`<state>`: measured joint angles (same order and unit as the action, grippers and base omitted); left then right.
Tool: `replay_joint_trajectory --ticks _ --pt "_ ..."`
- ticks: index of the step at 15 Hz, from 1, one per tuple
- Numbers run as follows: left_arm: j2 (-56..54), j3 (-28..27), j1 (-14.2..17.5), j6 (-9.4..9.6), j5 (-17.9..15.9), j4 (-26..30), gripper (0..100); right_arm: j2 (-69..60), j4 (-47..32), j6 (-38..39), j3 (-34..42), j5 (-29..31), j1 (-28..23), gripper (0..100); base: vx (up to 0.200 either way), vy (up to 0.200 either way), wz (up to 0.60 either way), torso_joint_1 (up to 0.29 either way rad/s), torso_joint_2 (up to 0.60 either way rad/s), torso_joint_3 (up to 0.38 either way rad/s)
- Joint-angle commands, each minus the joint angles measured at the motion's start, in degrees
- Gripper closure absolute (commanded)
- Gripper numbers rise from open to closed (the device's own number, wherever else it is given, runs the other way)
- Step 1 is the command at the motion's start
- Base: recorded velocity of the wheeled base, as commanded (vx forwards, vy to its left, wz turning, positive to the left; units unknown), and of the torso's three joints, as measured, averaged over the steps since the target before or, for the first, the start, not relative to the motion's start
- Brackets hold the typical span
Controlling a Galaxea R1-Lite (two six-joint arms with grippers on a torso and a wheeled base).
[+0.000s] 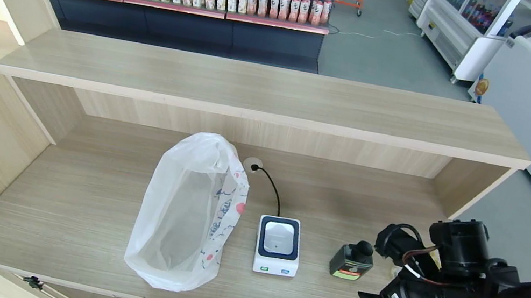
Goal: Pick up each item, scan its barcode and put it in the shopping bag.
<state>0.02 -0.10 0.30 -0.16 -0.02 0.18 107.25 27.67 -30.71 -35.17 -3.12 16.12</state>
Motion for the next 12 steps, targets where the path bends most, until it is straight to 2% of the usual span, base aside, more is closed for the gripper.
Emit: replay_joint_trajectory --ticks 1,12 --pt "-0.02 0.01 0.05 -0.02 0.02 -0.01 0 4.63 2.12 -0.41 -1.57 -0.22 0.93 0 0.0 0.0 0.0 0.0 0.0 0.0" --pt "-0.02 0.01 0.05 -0.02 0.02 -0.01 0 16.5 5.9 -3.57 -14.66 -1.19 5.24 0 0.0 0.0 0.0 0.0 0.0 0.0"
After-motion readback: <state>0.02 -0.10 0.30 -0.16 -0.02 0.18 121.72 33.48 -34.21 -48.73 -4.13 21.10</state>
